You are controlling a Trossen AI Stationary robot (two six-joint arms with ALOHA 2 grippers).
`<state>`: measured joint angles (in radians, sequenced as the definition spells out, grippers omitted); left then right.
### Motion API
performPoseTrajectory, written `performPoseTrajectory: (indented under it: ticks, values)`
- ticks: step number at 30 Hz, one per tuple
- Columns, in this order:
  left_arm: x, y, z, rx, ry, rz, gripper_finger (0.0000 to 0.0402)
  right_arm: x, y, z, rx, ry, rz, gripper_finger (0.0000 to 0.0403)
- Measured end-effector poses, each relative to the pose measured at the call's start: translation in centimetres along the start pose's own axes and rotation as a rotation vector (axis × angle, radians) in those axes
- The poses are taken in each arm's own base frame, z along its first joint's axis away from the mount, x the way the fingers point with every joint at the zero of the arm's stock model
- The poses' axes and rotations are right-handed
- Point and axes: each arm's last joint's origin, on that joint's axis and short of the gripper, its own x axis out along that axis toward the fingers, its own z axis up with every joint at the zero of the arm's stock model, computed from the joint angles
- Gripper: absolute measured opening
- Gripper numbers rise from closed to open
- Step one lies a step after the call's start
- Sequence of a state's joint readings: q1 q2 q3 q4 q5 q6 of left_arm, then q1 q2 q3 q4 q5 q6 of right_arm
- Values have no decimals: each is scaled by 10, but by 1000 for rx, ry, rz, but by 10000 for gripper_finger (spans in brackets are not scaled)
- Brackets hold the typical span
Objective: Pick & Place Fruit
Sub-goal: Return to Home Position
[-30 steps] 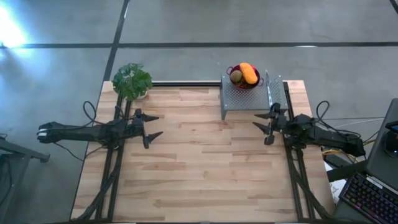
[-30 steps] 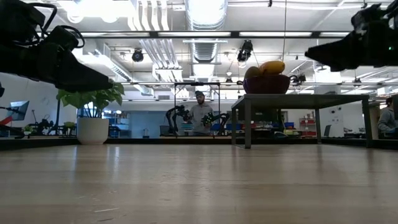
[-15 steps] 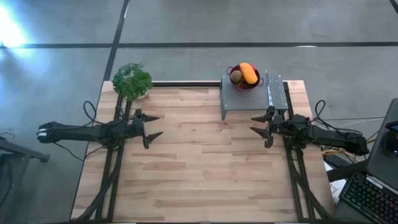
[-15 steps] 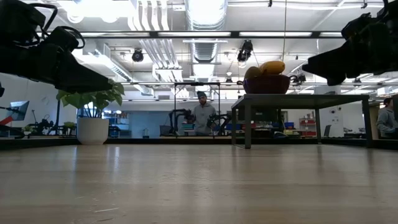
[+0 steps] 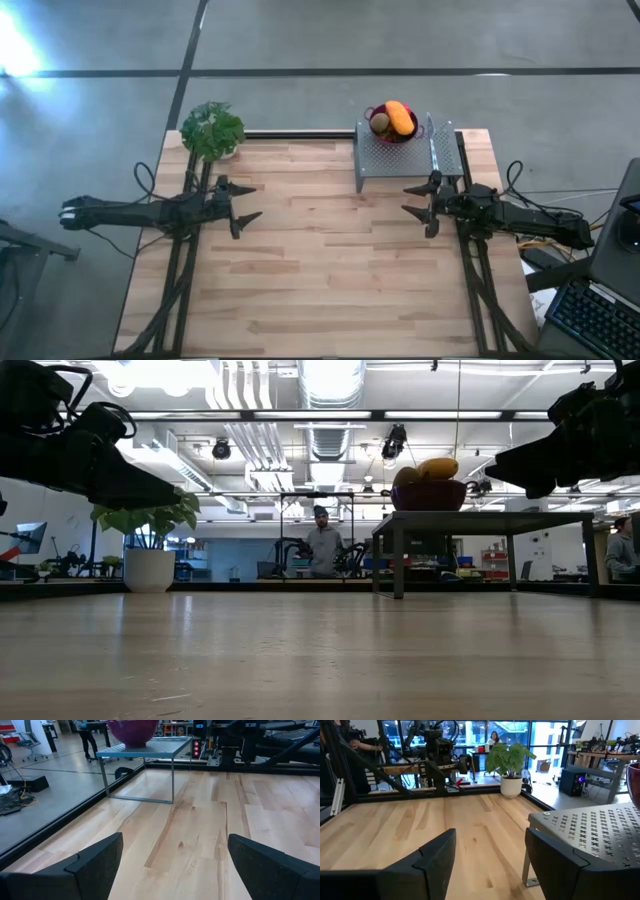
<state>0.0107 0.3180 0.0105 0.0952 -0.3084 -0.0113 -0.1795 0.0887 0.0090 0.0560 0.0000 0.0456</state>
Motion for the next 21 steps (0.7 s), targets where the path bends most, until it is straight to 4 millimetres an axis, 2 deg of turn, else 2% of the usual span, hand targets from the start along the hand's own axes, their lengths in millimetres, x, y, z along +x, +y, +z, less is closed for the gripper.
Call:
performPoseTrajectory:
  ticks: [21]
  values:
    - [0,0,0,0,0,0,365,0,0,0,4,-1,0,300]
